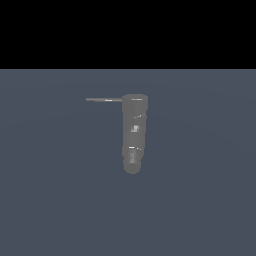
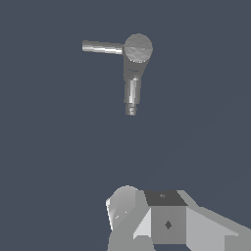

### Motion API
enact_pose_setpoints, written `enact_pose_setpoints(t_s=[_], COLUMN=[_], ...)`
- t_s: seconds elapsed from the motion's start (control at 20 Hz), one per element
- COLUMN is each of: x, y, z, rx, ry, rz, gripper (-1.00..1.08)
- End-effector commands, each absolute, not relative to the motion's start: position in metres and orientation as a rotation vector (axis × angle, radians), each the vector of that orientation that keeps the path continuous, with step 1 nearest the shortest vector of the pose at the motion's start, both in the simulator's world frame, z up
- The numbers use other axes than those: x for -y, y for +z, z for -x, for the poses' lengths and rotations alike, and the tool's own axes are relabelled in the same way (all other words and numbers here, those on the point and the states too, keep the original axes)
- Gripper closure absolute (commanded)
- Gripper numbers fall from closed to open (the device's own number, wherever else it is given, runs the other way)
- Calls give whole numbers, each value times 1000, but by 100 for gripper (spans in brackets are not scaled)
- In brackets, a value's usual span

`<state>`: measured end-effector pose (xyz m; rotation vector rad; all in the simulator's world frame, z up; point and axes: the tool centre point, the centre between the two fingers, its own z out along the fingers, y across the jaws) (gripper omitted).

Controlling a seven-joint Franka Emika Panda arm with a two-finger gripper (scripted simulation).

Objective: Turn on the faucet by rotating a designated handle.

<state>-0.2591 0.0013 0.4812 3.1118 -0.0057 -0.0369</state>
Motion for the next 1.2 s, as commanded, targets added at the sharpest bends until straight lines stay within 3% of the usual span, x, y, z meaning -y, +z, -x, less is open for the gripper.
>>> enact_pose_setpoints(t_s=[0.0,1.15], x=[-1,-53], y=[481,431], z=[259,230], rx=[6,444], ry=[-37,-34], rz=[-3112,-3086], gripper=[108,108])
